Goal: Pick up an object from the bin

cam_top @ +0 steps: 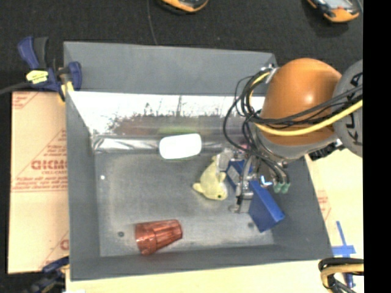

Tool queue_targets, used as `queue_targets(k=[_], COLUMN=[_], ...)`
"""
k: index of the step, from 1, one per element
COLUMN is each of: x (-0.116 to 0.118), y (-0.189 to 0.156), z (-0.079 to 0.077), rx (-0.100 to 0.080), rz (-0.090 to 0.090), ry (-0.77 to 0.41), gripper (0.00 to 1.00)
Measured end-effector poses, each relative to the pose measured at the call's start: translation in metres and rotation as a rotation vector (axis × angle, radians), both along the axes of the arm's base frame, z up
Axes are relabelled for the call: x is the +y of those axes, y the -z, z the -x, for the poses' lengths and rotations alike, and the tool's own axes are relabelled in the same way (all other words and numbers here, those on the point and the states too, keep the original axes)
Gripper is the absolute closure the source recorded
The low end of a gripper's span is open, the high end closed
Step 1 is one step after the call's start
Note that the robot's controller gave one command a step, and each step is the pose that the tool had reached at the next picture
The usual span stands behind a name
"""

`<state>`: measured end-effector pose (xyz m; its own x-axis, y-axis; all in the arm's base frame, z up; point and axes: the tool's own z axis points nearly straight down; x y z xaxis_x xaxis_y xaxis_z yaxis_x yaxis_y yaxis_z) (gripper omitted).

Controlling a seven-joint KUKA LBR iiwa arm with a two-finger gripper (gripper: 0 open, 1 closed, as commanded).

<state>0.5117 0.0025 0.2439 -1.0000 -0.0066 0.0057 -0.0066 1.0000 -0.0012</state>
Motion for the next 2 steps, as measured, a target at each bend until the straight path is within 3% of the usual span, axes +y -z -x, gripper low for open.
queue_targets(k=[1,2], x=[0.000,0.019], y=[-0.004,-0.022], z=[-0.002,-0.068], rx=[-0.009,-0.011], rz=[0.000,0.001], ry=[0.000,-0.012], gripper=[0.00,0.00])
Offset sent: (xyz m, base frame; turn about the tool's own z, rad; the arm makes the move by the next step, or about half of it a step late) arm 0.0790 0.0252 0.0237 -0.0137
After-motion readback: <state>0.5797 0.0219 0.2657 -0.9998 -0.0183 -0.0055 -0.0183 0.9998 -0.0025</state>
